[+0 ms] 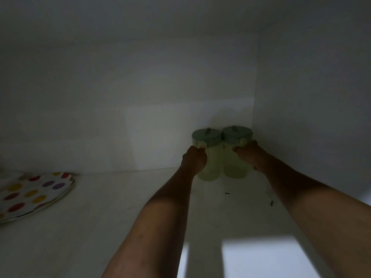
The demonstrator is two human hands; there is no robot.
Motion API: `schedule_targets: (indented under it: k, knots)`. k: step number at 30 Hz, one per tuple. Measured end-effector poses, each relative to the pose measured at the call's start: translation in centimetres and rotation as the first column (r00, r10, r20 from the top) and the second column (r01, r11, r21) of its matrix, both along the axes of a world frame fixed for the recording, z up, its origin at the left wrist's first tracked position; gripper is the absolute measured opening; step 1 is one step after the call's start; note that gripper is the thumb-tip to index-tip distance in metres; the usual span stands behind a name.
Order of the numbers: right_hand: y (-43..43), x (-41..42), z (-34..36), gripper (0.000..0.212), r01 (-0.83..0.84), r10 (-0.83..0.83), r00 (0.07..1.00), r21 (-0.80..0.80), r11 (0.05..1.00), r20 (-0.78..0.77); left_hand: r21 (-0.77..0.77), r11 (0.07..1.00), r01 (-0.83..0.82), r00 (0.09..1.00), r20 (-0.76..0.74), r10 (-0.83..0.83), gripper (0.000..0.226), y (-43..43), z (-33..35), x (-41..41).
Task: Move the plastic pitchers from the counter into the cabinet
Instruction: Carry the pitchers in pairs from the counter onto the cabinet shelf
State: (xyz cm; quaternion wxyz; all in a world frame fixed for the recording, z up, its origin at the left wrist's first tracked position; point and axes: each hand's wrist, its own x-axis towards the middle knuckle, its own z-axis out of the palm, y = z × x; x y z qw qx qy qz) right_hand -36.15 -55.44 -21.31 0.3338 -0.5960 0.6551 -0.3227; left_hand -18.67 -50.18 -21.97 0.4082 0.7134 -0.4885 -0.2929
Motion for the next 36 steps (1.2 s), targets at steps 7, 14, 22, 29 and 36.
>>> schedule_targets:
  k: [7,14,22,29,36]
  knots:
    - [4.9,0.7,2.3,0.038,-0.128,0.038,0.982,-0.503,0.855,-0.186,-0.050,0.997,0.053,0.982,0.181,-0.043,0.058,6.0,1.6,1.8]
    - [15.3,6.4,5.0,0.021,-0.404,0.272,0.906,-0.467,0.787,-0.325,-0.056,0.995,0.081,0.983,0.169,-0.070,0.034,16.9,4.4,5.6]
    - [34.0,14.7,6.0,0.011,-0.546,0.527,0.820,-0.584,0.601,-0.223,-0.140,0.990,0.030,0.980,0.201,-0.001,0.028,37.9,6.4,11.3]
    - [53.5,26.8,5.0,0.011,-0.717,0.775,0.587,-0.595,0.364,-0.233,-0.183,0.957,-0.227,0.940,0.216,0.264,0.023,63.2,6.0,21.4]
    - [70.8,41.9,2.7,0.010,-0.864,0.905,0.247,-0.501,0.044,-0.346,-0.126,0.776,-0.617,0.746,0.221,0.629,0.026,85.7,3.3,31.8]
